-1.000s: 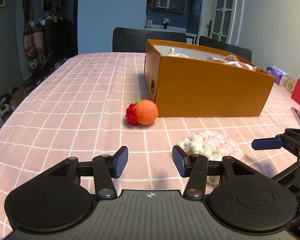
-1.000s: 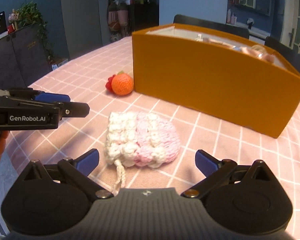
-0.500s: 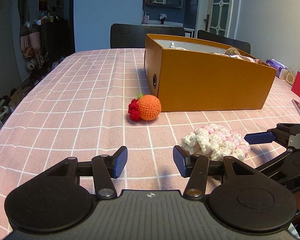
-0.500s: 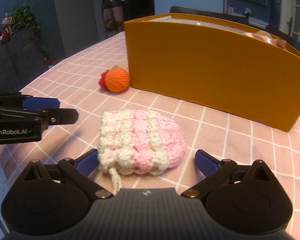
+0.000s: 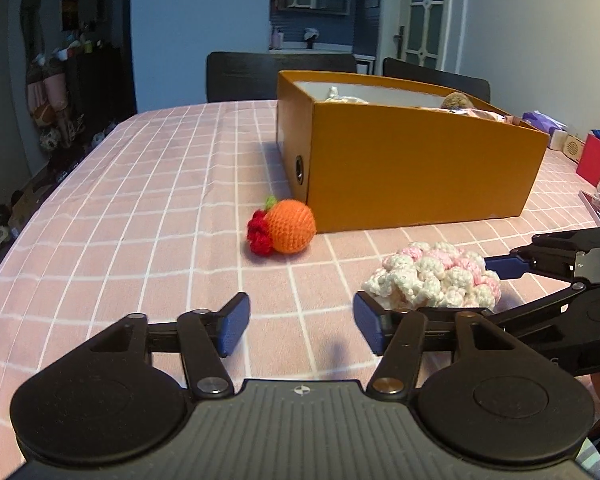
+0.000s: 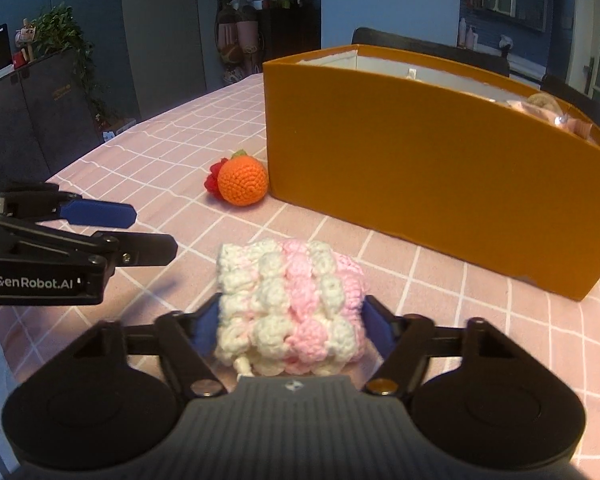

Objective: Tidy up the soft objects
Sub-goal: 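Grasp the pink-white crochet pouch with right tool while left tool grasps the orange crochet fruit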

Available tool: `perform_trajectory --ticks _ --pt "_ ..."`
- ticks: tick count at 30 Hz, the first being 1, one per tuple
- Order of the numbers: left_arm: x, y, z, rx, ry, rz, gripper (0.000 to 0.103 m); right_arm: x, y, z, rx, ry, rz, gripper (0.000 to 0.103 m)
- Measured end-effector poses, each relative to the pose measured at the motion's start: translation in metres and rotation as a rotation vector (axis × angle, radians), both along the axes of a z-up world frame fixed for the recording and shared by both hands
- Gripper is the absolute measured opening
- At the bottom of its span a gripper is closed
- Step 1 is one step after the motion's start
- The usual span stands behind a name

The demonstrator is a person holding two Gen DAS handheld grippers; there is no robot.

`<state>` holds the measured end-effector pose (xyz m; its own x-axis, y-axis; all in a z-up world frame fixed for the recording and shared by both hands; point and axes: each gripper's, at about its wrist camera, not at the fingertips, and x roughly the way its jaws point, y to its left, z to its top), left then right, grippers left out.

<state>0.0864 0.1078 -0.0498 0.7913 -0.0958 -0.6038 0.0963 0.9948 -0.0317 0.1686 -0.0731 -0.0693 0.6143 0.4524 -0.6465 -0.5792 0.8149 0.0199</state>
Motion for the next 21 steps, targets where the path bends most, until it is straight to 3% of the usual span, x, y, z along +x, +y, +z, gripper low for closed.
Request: perform_trajectory --ticks 6,14,18,19,21 --pt "0.021 -0.006 0.004 0.063 -0.031 -0.035 0.083 0.010 -0.011 0.009 -0.043 -0.065 -0.064 0.040" --pt "0.067 -0.013 -0.002 0.144 -0.022 -0.024 0.087 0.040 -0.031 0.012 -0.039 -0.058 -0.151 0.040" --pt "0.081 -0.008 -0.008 0.119 0.001 -0.004 0.087 0.047 -0.030 0.006 -0.033 -0.026 -0.141 0.043" --pt "0.083 -0.006 -0.009 0.105 0.007 -0.004 0.087 0.047 -0.030 0.004 -0.030 -0.026 -0.141 0.044" --pt "0.087 -0.005 -0.011 0.086 0.018 0.006 0.076 0.048 -0.030 0.003 -0.025 -0.021 -0.140 0.044"
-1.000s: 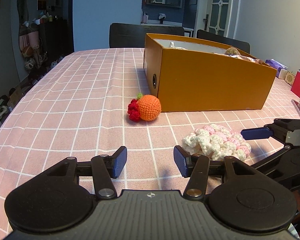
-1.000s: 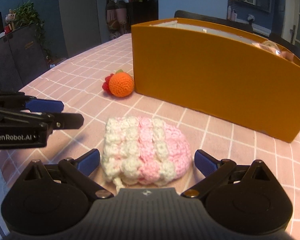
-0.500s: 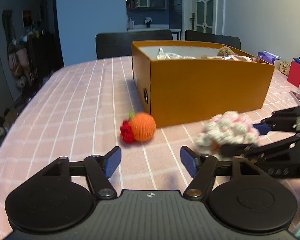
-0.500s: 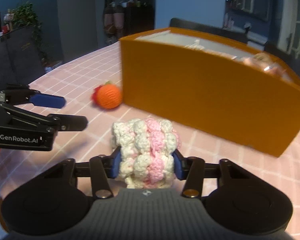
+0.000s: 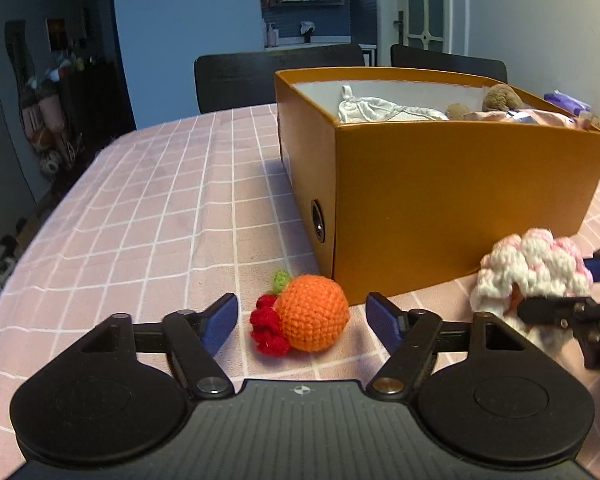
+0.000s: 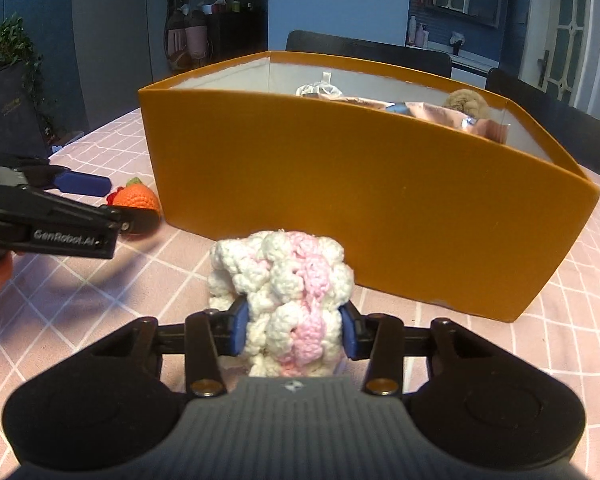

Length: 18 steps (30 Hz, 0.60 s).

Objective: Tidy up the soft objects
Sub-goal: 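Grasp the pink-white crochet pouch with right tool while left tool grasps the orange crochet fruit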

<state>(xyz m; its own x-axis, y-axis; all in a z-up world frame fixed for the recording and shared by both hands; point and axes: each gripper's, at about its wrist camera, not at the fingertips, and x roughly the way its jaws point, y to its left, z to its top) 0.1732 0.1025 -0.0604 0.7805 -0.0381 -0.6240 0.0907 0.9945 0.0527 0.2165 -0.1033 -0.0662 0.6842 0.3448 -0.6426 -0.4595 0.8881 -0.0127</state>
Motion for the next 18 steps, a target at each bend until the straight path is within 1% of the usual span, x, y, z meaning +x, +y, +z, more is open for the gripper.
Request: perform_trajectory --ticks 3,4,5,8,11,15,18 --pt "0.004 -0.001 -0.003 -0.004 0.016 0.010 0.071 0.001 -0.001 -0.001 0.006 0.006 0.004 0.045" --pt "0.005 -0.001 -0.004 -0.004 0.023 0.013 0.065 0.001 -0.003 -0.002 0.010 0.009 0.005 0.045" --pt "0.007 -0.002 -0.005 -0.006 0.026 0.010 0.062 0.001 -0.004 -0.003 0.014 0.012 0.005 0.046" --pt "0.007 -0.005 -0.005 -0.011 0.026 0.023 0.060 0.003 -0.005 -0.003 0.023 0.019 0.008 0.046" --pt "0.004 -0.004 -0.003 -0.033 0.031 0.038 0.060 0.003 -0.006 -0.003 0.015 0.019 0.015 0.046" --pt "-0.013 -0.006 0.006 -0.045 0.011 0.044 0.060 -0.002 -0.008 0.002 0.002 0.011 0.032 0.044" --pt "-0.027 -0.009 0.015 -0.065 0.002 0.032 0.060 -0.009 -0.012 0.010 0.017 0.008 0.045 0.044"
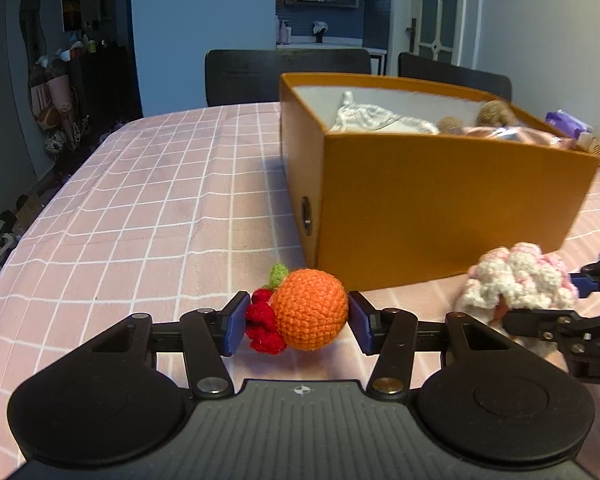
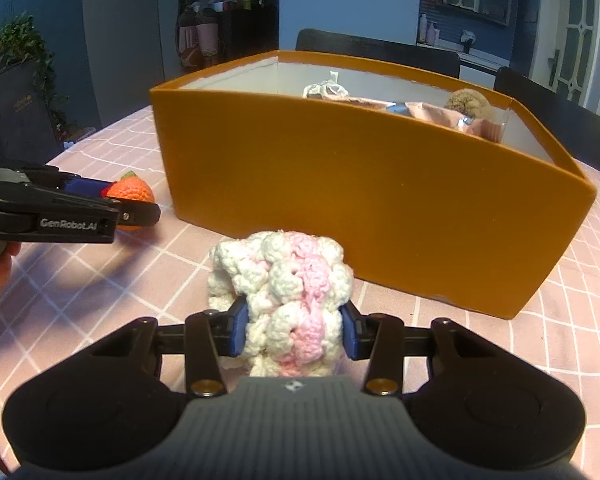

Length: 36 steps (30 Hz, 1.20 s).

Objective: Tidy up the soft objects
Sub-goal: 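Lift and carry the crochet pouch and crochet fruit over the orange box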

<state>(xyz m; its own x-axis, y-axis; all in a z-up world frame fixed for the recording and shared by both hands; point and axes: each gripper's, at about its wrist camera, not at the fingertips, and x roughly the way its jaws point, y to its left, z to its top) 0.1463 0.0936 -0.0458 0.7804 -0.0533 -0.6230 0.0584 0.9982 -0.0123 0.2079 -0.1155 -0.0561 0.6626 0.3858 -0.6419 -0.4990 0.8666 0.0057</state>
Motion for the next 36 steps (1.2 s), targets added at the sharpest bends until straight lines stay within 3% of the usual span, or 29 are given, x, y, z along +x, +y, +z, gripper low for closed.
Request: perform_trajectory --ticks 13,22,25,29,36 --pt "-0.050 -0.035 0.070 -0.017 -0.138 -0.174 0.060 -0.042 -0.048 0.070 0.082 -0.085 0.050 0.044" --pt "-0.026 -0.054 0.116 0.040 -0.192 -0.250 0.060 -0.030 -0.080 0.138 0.084 -0.168 0.030 0.044" --pt "-0.003 -0.057 0.127 0.042 -0.173 -0.251 0.060 -0.009 -0.088 0.154 0.083 -0.169 0.003 0.044" --pt "0.034 -0.057 0.131 0.017 -0.101 -0.267 0.060 0.035 -0.090 0.162 0.112 -0.093 -0.023 0.044" --pt "0.098 -0.065 0.103 0.087 0.098 -0.280 0.060 0.100 -0.075 0.137 0.029 0.019 -0.072 0.045"
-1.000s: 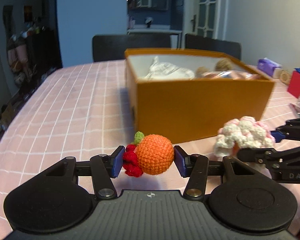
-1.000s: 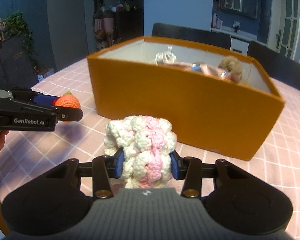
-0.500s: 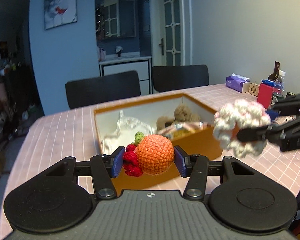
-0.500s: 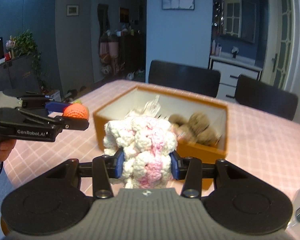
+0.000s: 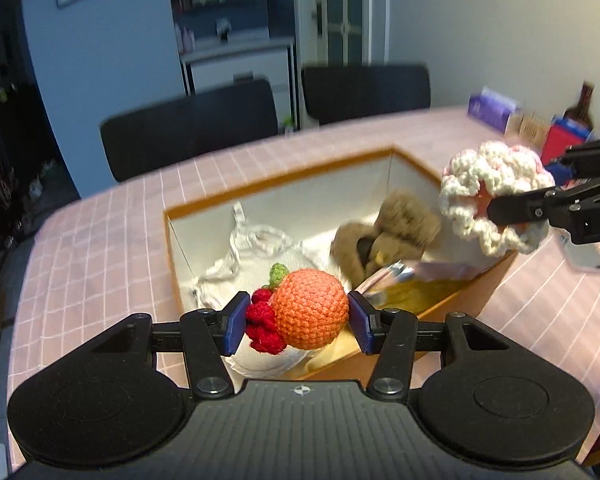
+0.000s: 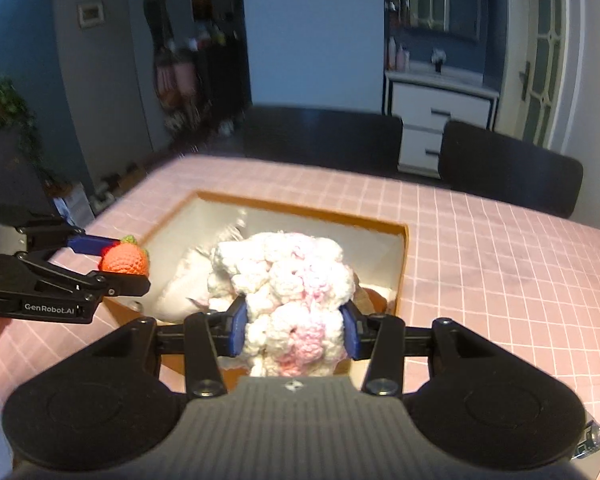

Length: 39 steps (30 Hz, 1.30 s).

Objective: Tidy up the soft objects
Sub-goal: 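Lift and carry the crochet pouch and crochet fruit over the orange box, then open both tools to drop the crochet pouch and fruit into the box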

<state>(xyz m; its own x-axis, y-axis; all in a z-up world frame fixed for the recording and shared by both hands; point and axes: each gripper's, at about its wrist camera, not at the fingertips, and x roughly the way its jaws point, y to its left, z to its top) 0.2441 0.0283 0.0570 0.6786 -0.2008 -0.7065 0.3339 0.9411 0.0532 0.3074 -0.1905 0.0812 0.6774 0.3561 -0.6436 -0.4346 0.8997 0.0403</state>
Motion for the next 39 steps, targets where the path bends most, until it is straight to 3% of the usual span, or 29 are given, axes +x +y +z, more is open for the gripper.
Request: perform_trajectory --ticks 3,7,15,20,23,25,29,33,39 --pt "0.018 -0.003 -0.014 0.017 0.069 -0.009 0.060 0.024 0.002 -0.017 -0.014 0.073 -0.024 0.046" --pt "0.031 -0.005 -0.027 0.076 0.098 -0.009 0.060 0.049 -0.001 -0.031 -0.015 0.134 -0.029 0.048" --pt "0.044 -0.013 -0.043 0.153 0.139 -0.041 0.061 0.048 0.002 -0.029 -0.101 0.100 0.027 0.067" --pt "0.048 -0.013 -0.041 0.173 0.132 -0.051 0.065 0.045 -0.003 -0.011 -0.102 0.060 0.047 0.070" --pt "0.047 -0.013 -0.036 0.174 0.108 -0.051 0.067 0.045 -0.006 -0.007 -0.086 0.070 0.062 0.060" --pt "0.047 -0.013 -0.032 0.165 0.089 -0.053 0.070 0.047 -0.005 -0.009 -0.089 0.087 0.066 0.041" --pt "0.045 -0.015 -0.024 0.149 0.063 -0.051 0.068 0.052 0.000 -0.023 -0.106 0.119 0.070 0.027" --pt "0.038 -0.020 -0.020 0.155 0.035 -0.065 0.068 0.058 0.001 -0.034 -0.107 0.150 0.062 0.025" --pt "0.021 -0.025 -0.004 0.149 -0.029 -0.088 0.068 0.049 -0.004 -0.017 -0.099 0.114 0.040 0.026"
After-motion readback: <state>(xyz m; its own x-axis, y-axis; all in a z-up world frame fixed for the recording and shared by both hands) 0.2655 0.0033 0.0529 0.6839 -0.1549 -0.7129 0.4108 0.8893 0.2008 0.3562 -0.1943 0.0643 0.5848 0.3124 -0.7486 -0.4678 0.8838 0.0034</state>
